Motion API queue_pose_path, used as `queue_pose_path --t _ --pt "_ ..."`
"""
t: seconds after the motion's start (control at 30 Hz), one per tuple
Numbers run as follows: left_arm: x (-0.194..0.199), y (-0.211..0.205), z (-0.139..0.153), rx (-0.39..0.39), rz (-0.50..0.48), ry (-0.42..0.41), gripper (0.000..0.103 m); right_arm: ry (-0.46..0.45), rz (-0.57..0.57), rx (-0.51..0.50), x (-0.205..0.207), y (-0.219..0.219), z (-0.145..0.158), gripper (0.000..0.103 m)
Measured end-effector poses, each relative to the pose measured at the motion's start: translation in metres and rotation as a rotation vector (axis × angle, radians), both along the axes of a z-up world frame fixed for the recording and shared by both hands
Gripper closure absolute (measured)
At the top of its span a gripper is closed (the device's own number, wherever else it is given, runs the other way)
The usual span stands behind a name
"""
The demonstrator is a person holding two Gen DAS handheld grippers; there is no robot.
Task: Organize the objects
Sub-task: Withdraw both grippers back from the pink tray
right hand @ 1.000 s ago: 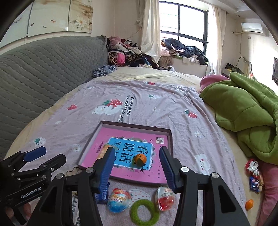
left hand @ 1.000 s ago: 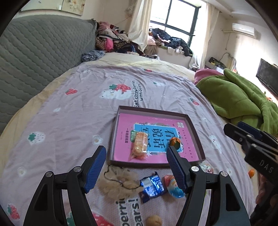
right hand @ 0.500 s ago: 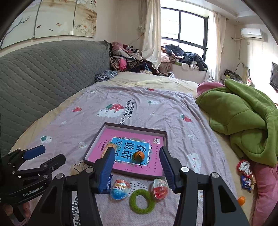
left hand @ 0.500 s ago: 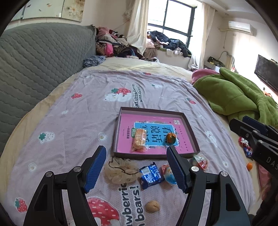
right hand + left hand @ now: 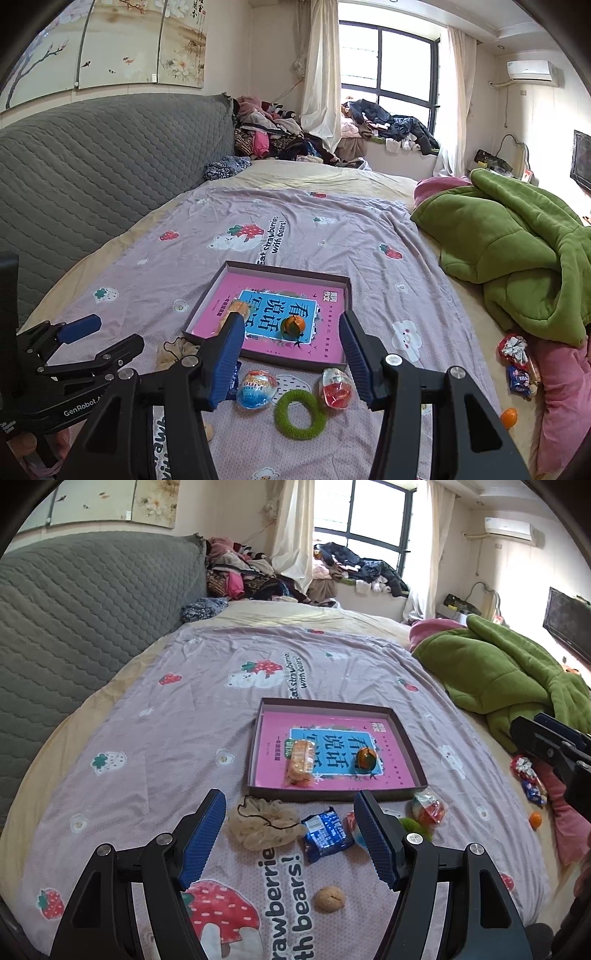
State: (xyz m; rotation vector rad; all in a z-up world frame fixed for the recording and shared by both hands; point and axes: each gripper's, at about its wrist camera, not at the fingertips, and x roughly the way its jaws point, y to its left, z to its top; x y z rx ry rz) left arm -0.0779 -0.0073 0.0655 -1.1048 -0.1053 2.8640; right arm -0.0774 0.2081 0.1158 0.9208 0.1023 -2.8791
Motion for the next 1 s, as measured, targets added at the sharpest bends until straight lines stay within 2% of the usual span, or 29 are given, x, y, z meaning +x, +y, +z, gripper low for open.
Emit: queue_pose_path --t 0.37,1.0 --pt "0.01 0.001 -0.01 -0.024 0.008 -0.027 0.029 -0.015 -0.001 0.005 0.011 0.0 -0.006 0.05" --pt "0.031 0.02 -0.03 -0.078 -0.048 -0.078 0.029 -0.072 0.018 0.036 0.028 0.01 -0.044 0.05"
